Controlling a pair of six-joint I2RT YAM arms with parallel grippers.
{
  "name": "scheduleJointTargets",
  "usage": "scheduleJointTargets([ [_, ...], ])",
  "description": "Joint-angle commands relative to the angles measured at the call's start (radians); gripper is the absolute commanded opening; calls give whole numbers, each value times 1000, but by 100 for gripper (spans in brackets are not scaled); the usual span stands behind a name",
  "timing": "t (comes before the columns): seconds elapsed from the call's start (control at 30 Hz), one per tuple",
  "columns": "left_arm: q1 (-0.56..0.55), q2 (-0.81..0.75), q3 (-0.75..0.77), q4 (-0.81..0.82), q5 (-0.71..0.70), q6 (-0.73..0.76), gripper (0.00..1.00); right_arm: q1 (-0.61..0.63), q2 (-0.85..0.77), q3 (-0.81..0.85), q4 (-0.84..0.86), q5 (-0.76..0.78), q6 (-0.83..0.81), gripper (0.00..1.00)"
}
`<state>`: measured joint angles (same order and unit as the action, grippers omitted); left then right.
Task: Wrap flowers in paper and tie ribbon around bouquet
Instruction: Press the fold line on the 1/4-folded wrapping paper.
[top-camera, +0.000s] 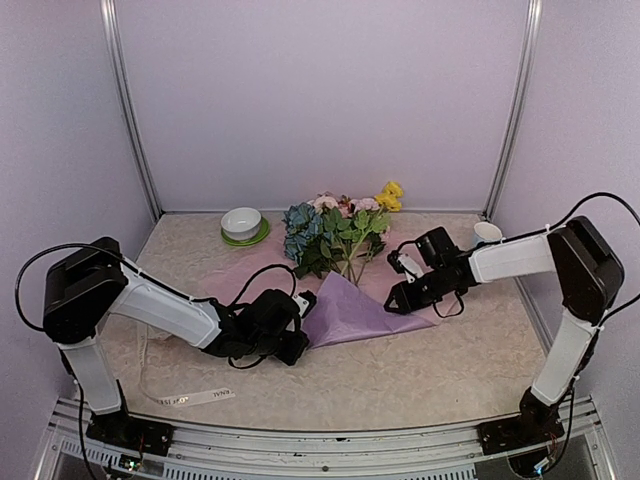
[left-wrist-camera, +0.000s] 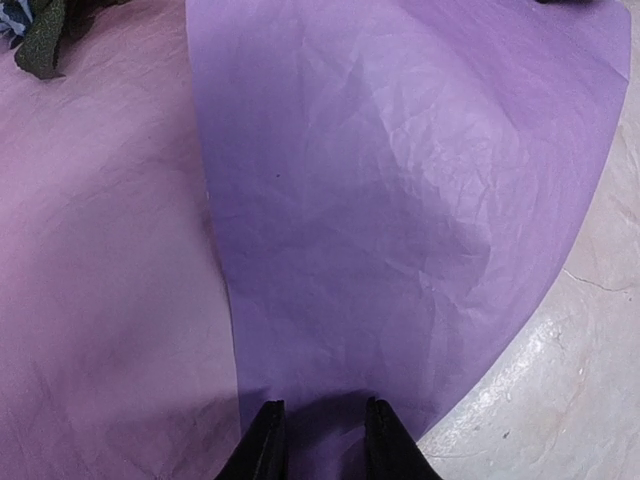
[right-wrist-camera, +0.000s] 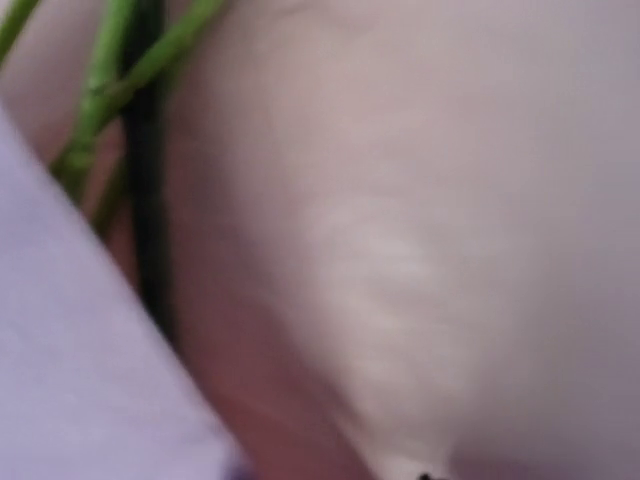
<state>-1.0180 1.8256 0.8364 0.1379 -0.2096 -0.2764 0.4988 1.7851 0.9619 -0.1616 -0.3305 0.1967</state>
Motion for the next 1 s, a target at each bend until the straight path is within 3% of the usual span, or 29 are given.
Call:
scheduleJointTargets([
  [0.0,-5,53,-40,-124,34,-42,27,27,-132,65,-174,291,-19,47],
  [0.1,-8,41,-40,-121,33,-39,27,110,-193,81,-183,368,-47,51],
  [0.17,-8,35,-39,-120,32,-37,27,168,-205,75,-149,310,-55,49],
  [0.3,-8,45,-31,-121,34,-42,27,199,-172,0,71,-151,6,37],
  [0.37,-9,50,-23,-127,34,-44,27,204,-116,9,117,-271,49,27],
  [0.47,-11,49,-23,-136,30,-46,27,204,-55,1,190,-379,79,21],
  [0.63,-8,46,-20,-160,16,-47,27,171,41,-5,116,-304,66,11],
  [0.97,-4,39,-29,-188,18,-49,28,35,-54,-234,97,-149,117,5],
])
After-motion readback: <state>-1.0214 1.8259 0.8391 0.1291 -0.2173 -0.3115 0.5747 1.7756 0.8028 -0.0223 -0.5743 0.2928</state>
